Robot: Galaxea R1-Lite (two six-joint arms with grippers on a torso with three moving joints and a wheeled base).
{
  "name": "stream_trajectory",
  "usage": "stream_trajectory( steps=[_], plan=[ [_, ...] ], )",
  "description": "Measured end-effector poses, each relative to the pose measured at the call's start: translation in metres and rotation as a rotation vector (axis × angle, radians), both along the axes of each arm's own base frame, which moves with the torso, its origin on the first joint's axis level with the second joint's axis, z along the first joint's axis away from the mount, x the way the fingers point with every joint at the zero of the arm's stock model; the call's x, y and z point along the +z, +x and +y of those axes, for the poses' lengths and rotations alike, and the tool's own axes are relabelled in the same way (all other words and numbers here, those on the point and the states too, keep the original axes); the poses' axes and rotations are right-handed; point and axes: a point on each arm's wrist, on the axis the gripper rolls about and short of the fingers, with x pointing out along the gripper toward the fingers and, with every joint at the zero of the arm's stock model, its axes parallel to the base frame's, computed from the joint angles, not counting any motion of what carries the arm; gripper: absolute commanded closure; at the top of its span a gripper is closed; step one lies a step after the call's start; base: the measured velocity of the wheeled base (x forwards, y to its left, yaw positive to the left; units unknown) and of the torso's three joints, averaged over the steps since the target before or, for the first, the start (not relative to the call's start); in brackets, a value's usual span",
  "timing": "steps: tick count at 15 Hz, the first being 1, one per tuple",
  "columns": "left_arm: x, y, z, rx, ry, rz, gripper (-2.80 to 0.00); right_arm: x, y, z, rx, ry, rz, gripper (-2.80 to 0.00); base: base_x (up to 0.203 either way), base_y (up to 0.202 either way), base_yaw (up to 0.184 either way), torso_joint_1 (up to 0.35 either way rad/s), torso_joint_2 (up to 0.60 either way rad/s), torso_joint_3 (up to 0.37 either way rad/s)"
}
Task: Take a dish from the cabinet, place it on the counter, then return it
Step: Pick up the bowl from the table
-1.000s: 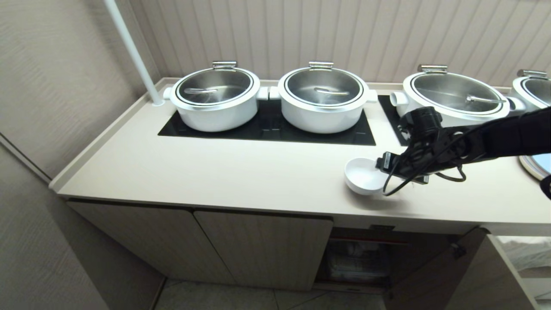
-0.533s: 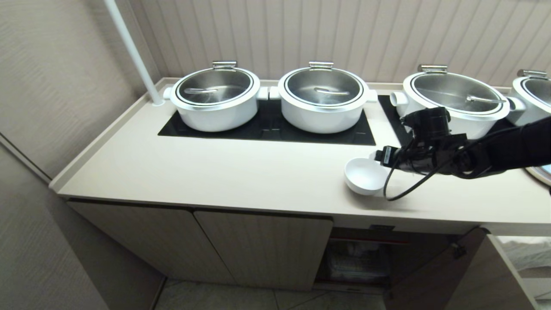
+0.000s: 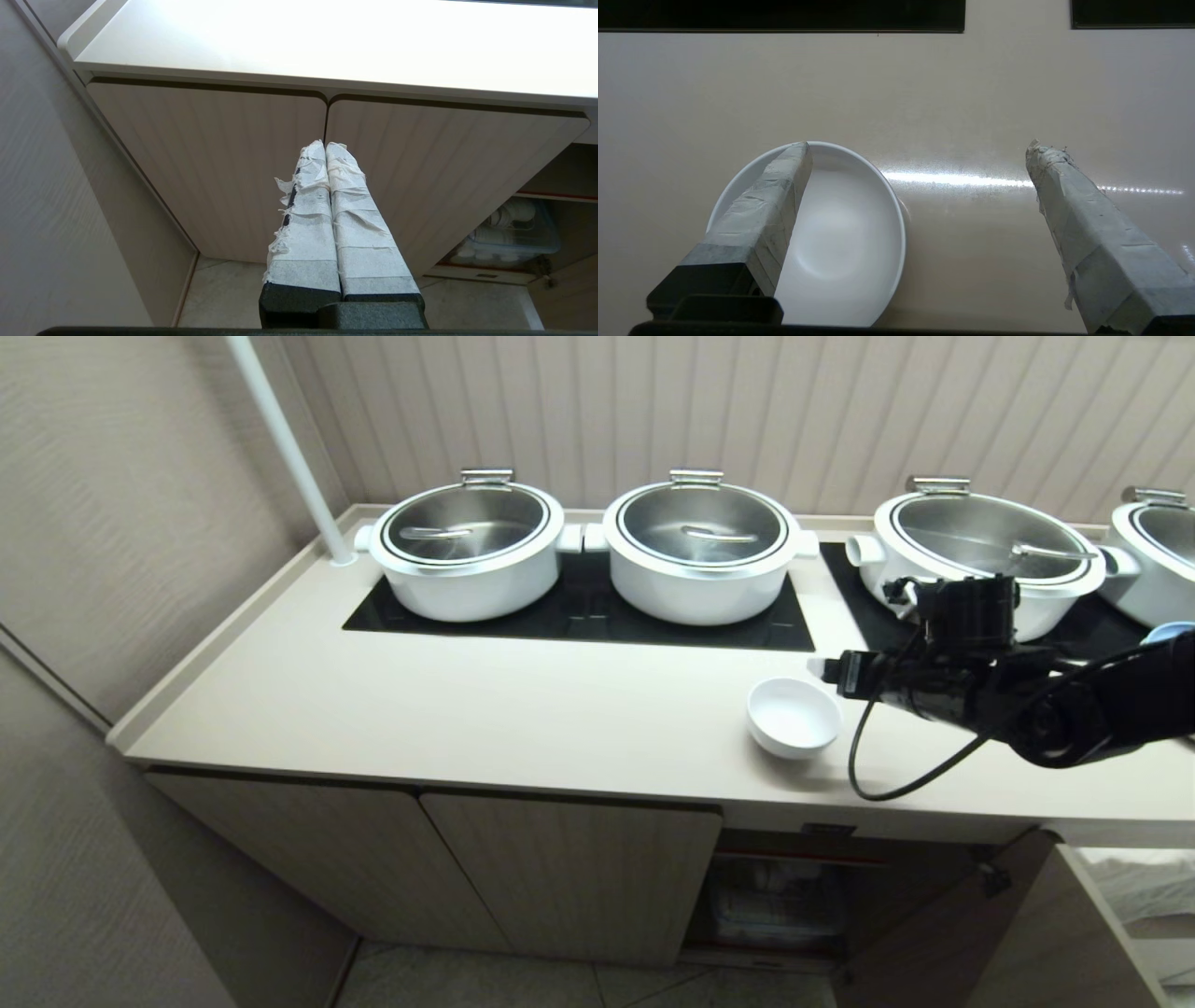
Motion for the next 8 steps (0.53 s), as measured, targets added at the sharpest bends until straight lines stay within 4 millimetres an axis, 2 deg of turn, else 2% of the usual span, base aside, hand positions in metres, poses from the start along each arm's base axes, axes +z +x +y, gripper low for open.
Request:
stream_trajectory(
  steps=[2, 3, 8],
  plan=[
    [0.0, 0.0, 0.0, 0.0, 0.0, 0.0, 0.0, 0.001, -0.008, 0.0, 0.01, -0.013, -0.016, -2.8, 0.0, 0.0, 0.0, 0.0, 0.0, 0.0],
    [0.0, 0.0, 0.0, 0.0, 0.0, 0.0, 0.0, 0.001, -0.011, -0.001, 0.012, -0.014, -0.015, 0.0, 0.0, 0.0, 0.0, 0.0, 0.0, 0.0],
    [0.0, 0.0, 0.0, 0.0, 0.0, 0.0, 0.0, 0.005, -0.034, -0.003, 0.018, -0.014, -0.006, 0.0, 0.0, 0.0, 0.0, 0.0, 0.0, 0.0]
  ],
)
